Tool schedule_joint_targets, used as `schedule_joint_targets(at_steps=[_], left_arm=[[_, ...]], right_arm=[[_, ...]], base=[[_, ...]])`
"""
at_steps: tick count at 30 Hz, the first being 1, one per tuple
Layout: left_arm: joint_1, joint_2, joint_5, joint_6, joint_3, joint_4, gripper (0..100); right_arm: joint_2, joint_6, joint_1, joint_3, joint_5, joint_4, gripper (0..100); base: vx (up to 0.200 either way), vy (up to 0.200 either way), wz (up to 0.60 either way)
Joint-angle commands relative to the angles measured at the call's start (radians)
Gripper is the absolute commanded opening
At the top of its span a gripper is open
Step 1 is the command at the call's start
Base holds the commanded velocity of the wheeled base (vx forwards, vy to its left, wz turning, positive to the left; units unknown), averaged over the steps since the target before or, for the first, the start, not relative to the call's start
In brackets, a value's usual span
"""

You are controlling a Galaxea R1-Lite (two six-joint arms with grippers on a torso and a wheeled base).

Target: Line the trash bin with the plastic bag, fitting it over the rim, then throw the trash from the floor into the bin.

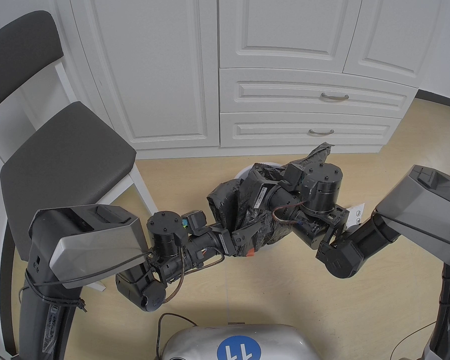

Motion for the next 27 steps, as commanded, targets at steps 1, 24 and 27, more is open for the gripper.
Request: schedule_joint_targets(at_steps=[1,24,27], left_arm=[[0.0,0.01,-0.001,0.001,-0.01,0.0,100],[-0.01,-0.036,0.073,-0.008,-0.008,0.003,0],[-0.003,-0.064,0.087,-0.007,0.016,0.003,0]], right_arm=[[0.001,0.0,0.0,0.001,0.0,-0.002,0],[-0.199,-0.054,-0.03,0.11,0.009,0.032,0],[-0.256,-0.073,-0.052,0.13,0.009,0.04,0]], base=[[0.0,0.0,0.0],[0.0,0.0,0.0],[0.0,0.0,0.0]])
